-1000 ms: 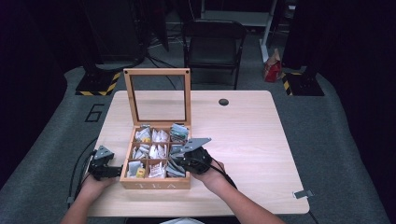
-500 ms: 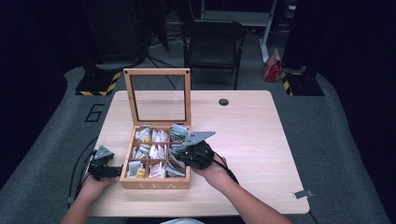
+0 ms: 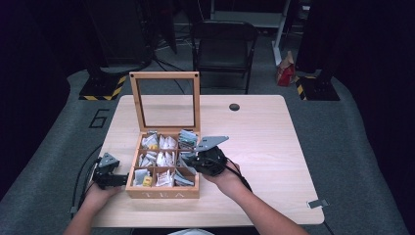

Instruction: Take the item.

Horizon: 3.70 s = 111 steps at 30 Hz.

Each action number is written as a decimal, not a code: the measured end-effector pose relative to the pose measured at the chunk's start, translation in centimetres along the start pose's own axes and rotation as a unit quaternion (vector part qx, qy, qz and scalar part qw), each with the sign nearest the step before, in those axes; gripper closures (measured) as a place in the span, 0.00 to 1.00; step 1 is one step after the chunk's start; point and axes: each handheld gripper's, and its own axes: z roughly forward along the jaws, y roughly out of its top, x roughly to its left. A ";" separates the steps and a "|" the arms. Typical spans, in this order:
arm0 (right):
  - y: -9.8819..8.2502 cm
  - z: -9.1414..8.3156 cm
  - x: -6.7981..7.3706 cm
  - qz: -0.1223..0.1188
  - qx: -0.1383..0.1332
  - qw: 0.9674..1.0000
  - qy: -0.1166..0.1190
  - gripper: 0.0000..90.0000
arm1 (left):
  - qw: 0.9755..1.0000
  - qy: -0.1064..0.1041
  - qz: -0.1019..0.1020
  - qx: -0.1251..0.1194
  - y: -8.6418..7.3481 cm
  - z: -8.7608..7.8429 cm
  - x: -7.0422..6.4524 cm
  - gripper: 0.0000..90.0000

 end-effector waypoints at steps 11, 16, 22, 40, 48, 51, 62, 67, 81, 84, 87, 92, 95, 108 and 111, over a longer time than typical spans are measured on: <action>-0.1 -1.7 -1.3 0.006 -0.009 1.000 -0.022 1.00 | 1.000 0.000 0.000 0.000 0.0 0.0 0.0 0.17; -0.3 -2.5 -1.8 0.011 -0.011 0.999 -0.029 1.00 | 1.000 0.000 0.000 0.000 0.0 0.0 0.0 0.17; -0.6 -3.9 -2.7 0.019 -0.018 0.999 -0.045 1.00 | 1.000 0.000 0.000 0.000 0.0 0.0 0.0 0.17; -1.3 -6.6 -5.0 0.031 -0.022 0.996 -0.085 1.00 | 1.000 0.000 0.000 0.000 0.0 0.0 0.0 0.17; -1.8 -7.8 -6.0 0.036 -0.025 0.994 -0.105 1.00 | 1.000 0.000 0.000 0.000 0.0 0.0 0.0 0.17; -2.1 -8.3 -6.4 0.041 -0.027 0.992 -0.112 1.00 | 1.000 0.000 0.000 0.000 0.0 0.0 0.0 0.17; -2.8 -9.3 -7.6 0.047 -0.029 0.990 -0.131 1.00 | 1.000 0.000 0.000 0.000 0.0 0.0 0.0 0.17; -3.3 -9.7 -7.9 0.051 -0.027 0.988 -0.140 1.00 | 1.000 0.000 0.000 0.000 0.0 0.0 0.0 0.17; -4.4 -10.5 -8.9 0.060 -0.025 0.985 -0.159 1.00 | 1.000 0.000 0.000 0.000 0.0 0.0 0.0 0.17; -4.8 -10.5 -9.1 0.063 -0.025 0.984 -0.164 1.00 | 1.000 0.000 0.000 0.000 0.0 0.0 0.0 0.17; -5.2 -10.4 -9.2 0.065 -0.024 0.984 -0.167 1.00 | 1.000 0.000 0.000 0.000 0.0 0.0 0.0 0.17; -5.7 -10.3 -9.4 0.066 -0.023 0.983 -0.169 1.00 | 1.000 0.000 0.000 0.000 0.0 0.0 0.0 0.17; -6.4 -10.1 -9.5 0.068 -0.020 0.983 -0.171 1.00 | 1.000 0.000 0.000 0.000 0.0 0.0 0.0 0.17; -8.2 -9.8 -9.9 0.075 -0.018 0.981 -0.178 1.00 | 1.000 0.000 0.000 0.000 0.0 0.0 0.0 0.17; -8.8 -9.7 -9.9 0.081 -0.013 0.980 -0.180 1.00 | 1.000 0.000 0.000 0.000 0.0 0.0 0.0 0.17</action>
